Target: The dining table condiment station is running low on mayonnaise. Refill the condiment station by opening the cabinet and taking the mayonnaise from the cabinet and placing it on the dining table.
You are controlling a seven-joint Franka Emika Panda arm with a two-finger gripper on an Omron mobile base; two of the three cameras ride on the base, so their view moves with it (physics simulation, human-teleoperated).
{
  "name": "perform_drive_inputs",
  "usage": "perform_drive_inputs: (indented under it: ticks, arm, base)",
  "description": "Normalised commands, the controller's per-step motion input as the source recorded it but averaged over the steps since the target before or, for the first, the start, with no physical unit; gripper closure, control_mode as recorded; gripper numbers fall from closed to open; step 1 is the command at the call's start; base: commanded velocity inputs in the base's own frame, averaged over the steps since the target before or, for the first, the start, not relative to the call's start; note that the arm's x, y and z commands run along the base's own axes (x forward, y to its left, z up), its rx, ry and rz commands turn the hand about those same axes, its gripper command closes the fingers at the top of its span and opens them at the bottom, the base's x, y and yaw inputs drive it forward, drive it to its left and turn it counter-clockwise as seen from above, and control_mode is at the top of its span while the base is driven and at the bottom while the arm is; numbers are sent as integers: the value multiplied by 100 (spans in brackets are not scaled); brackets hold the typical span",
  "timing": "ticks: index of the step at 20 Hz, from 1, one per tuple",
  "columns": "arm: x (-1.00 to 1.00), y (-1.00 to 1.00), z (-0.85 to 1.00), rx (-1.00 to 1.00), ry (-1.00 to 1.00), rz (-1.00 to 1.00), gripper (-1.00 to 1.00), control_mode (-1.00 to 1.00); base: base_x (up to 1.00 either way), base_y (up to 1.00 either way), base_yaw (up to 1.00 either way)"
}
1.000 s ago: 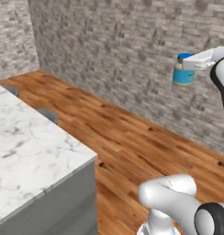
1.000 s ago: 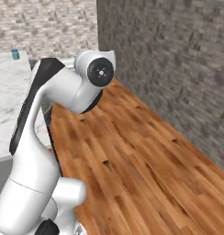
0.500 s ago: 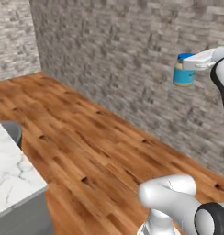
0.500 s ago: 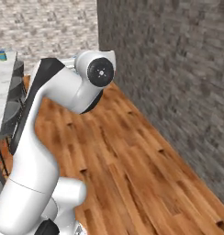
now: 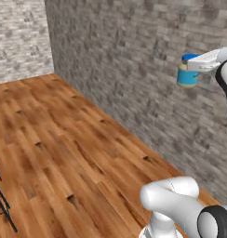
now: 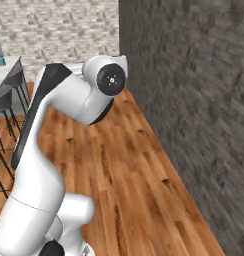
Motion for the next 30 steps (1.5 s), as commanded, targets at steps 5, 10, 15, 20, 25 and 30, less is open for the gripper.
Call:
perform_drive_inputs:
  ticks: [5,10,15,20,25,30]
  arm:
    - [0,0,0,0,0,0,100,100]
    - [0,0,0,0,0,0,100,100]
    - [0,0,0,0,0,0,100,100]
    - [0,0,0,0,0,0,100,100]
    - [0,0,0,0,0,0,100,100]
    - [0,0,0,0,0,0,100,100]
  base:
    - [100,-72,34]
    - [100,-68,34]
    - [100,-53,34]
    - [100,-9,33]
    - [100,0,32]
    - [100,0,33]
